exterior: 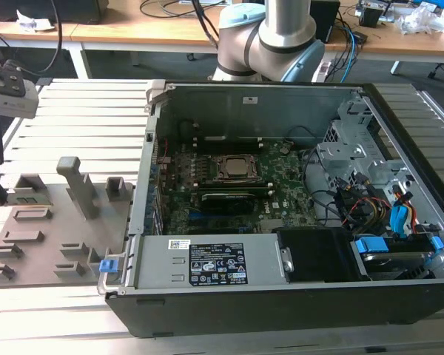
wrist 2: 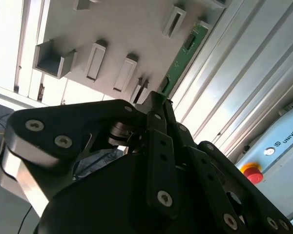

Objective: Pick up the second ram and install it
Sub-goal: 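Pick up the second ram and move it above second insertion slot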

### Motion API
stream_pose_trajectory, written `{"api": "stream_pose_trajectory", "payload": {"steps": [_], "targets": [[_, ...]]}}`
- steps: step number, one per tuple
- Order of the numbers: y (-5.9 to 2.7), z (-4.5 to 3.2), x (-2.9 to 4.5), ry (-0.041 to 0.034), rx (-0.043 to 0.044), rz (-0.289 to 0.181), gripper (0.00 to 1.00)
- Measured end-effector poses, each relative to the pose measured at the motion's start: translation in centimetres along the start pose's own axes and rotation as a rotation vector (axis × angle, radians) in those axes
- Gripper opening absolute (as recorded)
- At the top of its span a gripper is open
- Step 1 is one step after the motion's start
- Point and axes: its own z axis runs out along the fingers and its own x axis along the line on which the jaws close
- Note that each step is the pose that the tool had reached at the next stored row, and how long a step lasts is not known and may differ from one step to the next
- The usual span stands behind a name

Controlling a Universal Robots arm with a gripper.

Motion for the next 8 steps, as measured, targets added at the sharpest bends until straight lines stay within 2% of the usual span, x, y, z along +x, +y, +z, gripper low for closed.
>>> {"api": "stream_pose_trajectory", "payload": {"steps": [8], "targets": [[0.07, -1.93, -0.05, 0.0, 0.0, 0.0, 0.14]]}}
